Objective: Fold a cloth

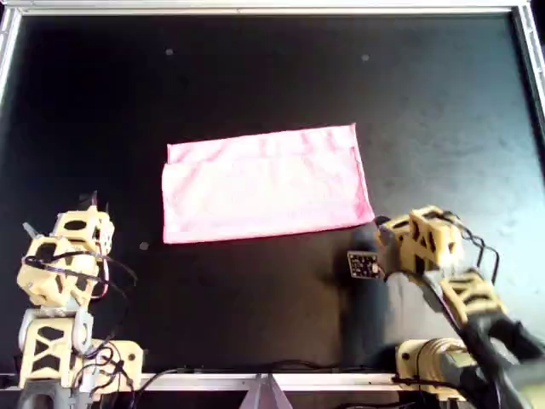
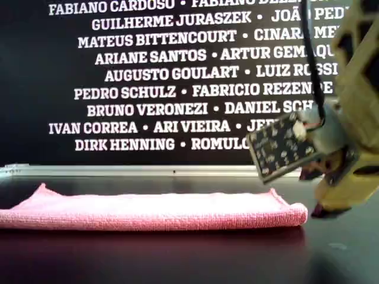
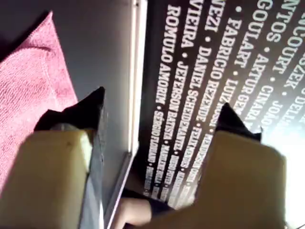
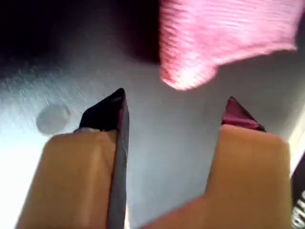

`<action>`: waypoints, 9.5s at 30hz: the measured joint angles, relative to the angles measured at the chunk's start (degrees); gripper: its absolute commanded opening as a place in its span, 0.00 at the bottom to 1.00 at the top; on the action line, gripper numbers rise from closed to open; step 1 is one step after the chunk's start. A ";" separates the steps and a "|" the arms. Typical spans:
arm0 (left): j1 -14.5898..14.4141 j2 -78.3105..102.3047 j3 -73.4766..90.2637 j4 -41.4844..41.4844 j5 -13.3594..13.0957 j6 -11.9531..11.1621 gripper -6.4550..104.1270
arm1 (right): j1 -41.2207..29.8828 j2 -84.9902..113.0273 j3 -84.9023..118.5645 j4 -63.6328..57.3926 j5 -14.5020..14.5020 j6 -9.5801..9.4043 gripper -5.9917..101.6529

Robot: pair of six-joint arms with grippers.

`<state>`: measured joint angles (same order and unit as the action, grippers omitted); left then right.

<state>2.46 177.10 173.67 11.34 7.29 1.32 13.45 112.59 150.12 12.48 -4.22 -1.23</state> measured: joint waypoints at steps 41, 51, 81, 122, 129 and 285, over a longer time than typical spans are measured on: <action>0.09 0.00 0.00 0.00 0.00 0.00 0.78 | 5.89 -27.33 -27.77 7.38 0.18 -0.09 0.32; 0.35 0.00 0.00 0.00 0.00 0.00 0.78 | 5.80 -27.33 -27.77 7.38 0.00 0.09 0.10; 0.35 0.00 0.00 0.00 -0.09 0.00 0.78 | 11.25 -22.32 -27.60 7.56 0.44 0.26 0.05; 0.35 0.00 0.00 0.00 -0.18 0.00 0.78 | 44.03 -82.53 -117.33 7.56 0.26 -0.26 0.05; 0.35 0.00 0.00 0.00 -0.18 0.00 0.78 | 46.23 -91.14 -123.57 7.56 0.26 -0.09 0.06; -4.04 0.70 0.00 34.10 -0.62 0.00 0.05 | -9.05 64.16 23.20 35.95 9.84 0.26 0.07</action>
<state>-1.58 177.80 173.67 45.44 6.68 1.32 4.39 176.75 173.32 48.43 5.62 -0.97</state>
